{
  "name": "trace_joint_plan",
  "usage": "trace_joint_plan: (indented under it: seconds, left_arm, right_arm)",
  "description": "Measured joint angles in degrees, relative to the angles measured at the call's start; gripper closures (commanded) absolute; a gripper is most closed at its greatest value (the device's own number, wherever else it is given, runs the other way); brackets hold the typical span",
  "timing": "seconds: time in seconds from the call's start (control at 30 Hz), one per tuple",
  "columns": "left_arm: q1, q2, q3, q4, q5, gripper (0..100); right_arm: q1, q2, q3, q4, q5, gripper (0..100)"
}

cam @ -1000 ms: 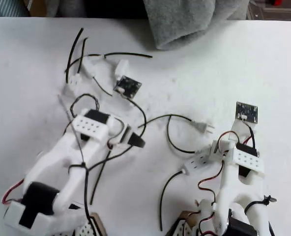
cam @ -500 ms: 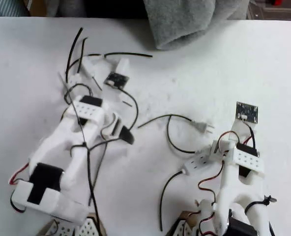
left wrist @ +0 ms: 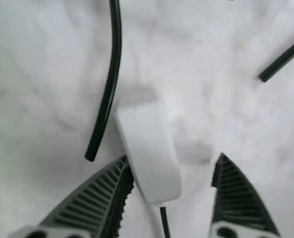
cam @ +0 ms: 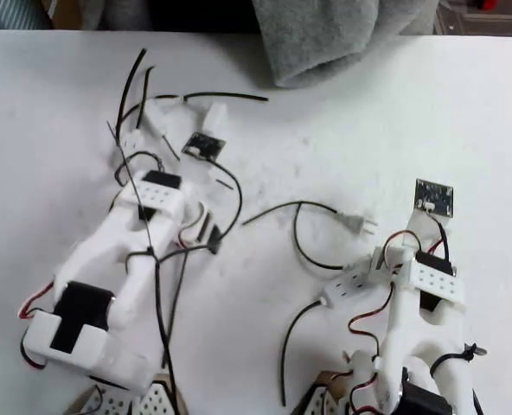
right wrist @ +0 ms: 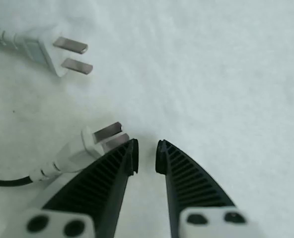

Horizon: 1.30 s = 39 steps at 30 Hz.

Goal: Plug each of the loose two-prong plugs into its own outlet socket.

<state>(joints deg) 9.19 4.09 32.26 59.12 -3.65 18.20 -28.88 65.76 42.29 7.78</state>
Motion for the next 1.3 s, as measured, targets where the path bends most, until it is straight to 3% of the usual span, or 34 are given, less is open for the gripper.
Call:
trace_joint_plan:
  seconds: [0.23, 0.4, 0.67, 0.93, 1.3]
  left_arm:
    - [-5.1, 0.0, 0.0, 0.53, -0.7, 81]
    - [-5.27, 0.0, -0.97, 8.62, -4.31, 80]
    - [-12.31, 0.0, -1.49, 10.37, -7.82, 64]
    - [-18.29, 0.0, -5.63, 10.55, -10.02, 64]
    - [-20.31, 0.0, -19.69, 22.51, -11.6, 63]
  right_arm:
    - [0.0, 0.0, 0.0, 0.0, 0.0, 92.1]
    - [0.0, 0.0, 0.0, 0.0, 0.0, 92.1]
    - [0.0, 0.0, 0.0, 0.0, 0.0, 92.1]
    - [0.0, 0.0, 0.0, 0.0, 0.0, 92.1]
    - [0.0, 0.0, 0.0, 0.0, 0.0, 92.1]
